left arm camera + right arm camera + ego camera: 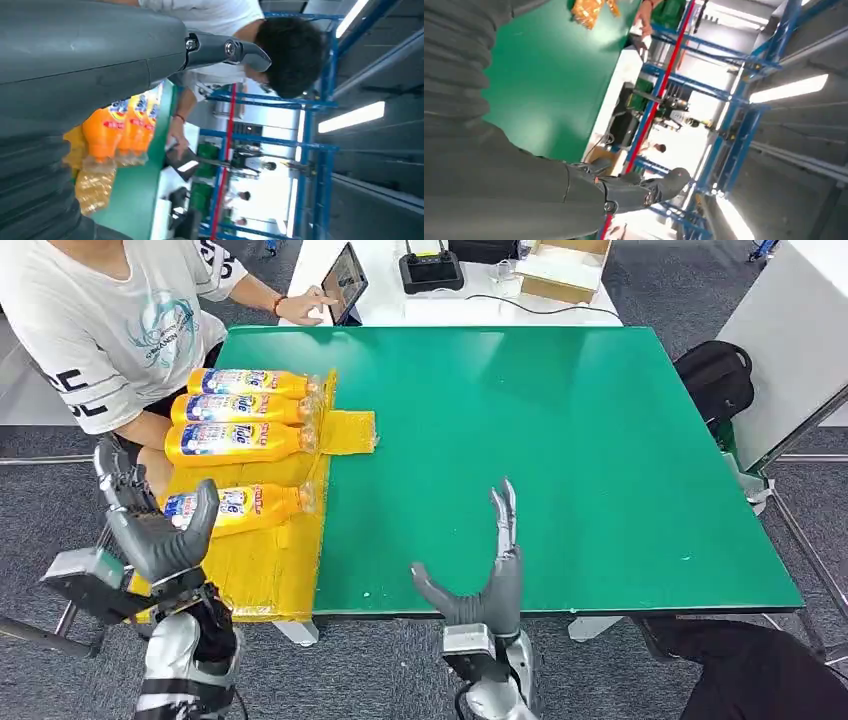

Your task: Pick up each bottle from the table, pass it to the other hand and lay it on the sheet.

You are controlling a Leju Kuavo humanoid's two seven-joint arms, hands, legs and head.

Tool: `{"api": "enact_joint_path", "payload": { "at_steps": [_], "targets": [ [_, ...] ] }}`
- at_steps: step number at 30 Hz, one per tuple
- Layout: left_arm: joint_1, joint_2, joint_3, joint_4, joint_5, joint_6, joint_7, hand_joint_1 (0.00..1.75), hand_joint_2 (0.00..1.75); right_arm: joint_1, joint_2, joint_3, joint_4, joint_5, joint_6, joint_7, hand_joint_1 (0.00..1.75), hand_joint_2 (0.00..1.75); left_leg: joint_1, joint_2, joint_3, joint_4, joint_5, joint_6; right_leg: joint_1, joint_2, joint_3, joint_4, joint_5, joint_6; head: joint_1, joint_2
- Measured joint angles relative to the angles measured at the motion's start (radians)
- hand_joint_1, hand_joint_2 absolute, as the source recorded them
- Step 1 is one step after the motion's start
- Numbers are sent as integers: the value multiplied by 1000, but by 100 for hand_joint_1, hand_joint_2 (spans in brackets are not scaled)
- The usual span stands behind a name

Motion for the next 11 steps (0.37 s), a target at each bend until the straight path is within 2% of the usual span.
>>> {"api": "enact_joint_path", "payload": {
  "at_steps": [11],
  "targets": [
    [105,-24,-44,-84,12,-86,1,0,175,80,-7,-36,-100,-55,-5,0,0,175,0,0,1,0,0,0,0,0,1,0,0,0,0,0]
  ]
}}
